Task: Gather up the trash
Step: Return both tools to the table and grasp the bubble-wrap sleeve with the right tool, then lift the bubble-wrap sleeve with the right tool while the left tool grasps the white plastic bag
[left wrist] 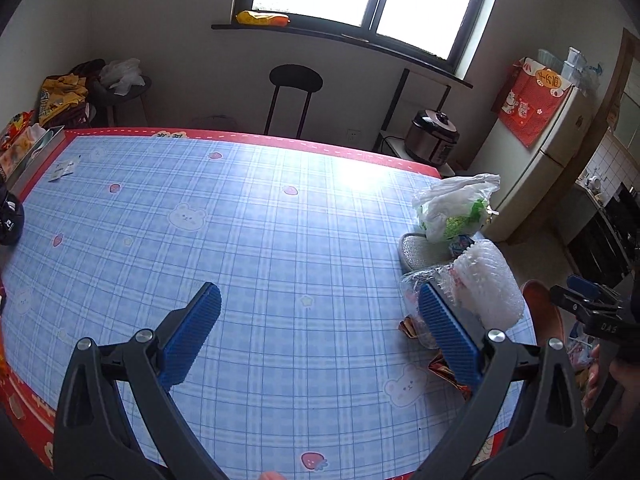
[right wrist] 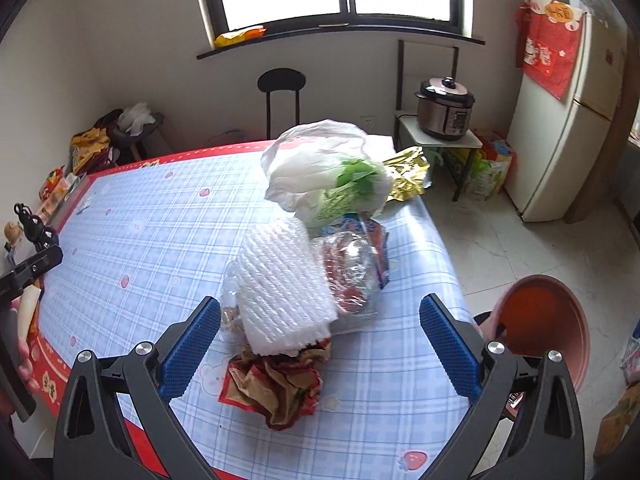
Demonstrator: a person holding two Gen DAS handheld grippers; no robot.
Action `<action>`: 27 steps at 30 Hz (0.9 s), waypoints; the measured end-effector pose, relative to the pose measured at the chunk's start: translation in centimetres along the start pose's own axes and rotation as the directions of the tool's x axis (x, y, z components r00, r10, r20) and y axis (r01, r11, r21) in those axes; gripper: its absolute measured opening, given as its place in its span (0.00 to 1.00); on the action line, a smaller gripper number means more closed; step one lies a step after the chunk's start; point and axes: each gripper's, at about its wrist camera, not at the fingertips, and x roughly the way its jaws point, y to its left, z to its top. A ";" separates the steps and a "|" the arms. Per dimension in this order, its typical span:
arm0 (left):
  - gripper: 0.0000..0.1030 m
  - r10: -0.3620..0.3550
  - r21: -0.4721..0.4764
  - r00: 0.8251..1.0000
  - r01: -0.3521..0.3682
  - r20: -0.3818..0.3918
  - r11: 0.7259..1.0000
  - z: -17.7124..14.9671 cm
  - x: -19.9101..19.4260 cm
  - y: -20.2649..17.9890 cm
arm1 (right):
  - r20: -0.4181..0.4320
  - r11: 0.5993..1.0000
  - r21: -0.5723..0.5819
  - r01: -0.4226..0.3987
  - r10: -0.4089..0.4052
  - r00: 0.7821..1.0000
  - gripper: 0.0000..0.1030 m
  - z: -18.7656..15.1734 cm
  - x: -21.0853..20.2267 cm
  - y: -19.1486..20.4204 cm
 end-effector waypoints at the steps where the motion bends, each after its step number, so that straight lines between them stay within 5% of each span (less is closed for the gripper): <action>1: 0.95 0.003 0.007 1.000 -0.003 -0.009 1.000 0.1 0.4 0.2 | -0.012 1.000 -0.017 0.004 -0.004 1.000 0.95 0.2 0.8 0.7; 9: 0.95 -0.046 -0.018 0.997 0.045 -0.063 0.999 -0.2 2.3 1.8 | -0.074 0.992 -0.109 0.064 -0.072 0.995 0.94 1.4 5.3 4.3; 13: 0.95 -0.023 0.012 0.996 0.024 -0.084 1.000 -0.7 2.9 1.4 | -0.131 0.995 -0.068 0.071 -0.080 0.988 0.90 1.4 6.6 4.0; 16: 0.95 0.000 0.008 0.995 0.000 -0.097 1.000 -0.8 3.1 1.3 | -0.162 0.995 -0.045 0.089 -0.095 0.982 0.78 1.1 7.3 3.7; 19: 0.95 -0.056 -0.014 0.993 0.055 -0.100 0.998 -0.8 3.0 1.3 | -0.156 0.994 -0.026 0.108 -0.111 0.982 0.55 0.6 6.8 3.4; 23: 0.94 -0.053 0.006 0.993 0.054 -0.102 0.999 -0.9 3.0 0.5 | -0.114 0.996 0.053 0.069 -0.063 0.992 0.36 0.4 4.6 2.4; 27: 0.94 -0.113 0.024 0.986 0.117 -0.123 0.993 -1.1 3.1 -1.1 | -0.046 0.992 0.112 0.054 -0.049 0.998 0.30 0.1 1.9 1.3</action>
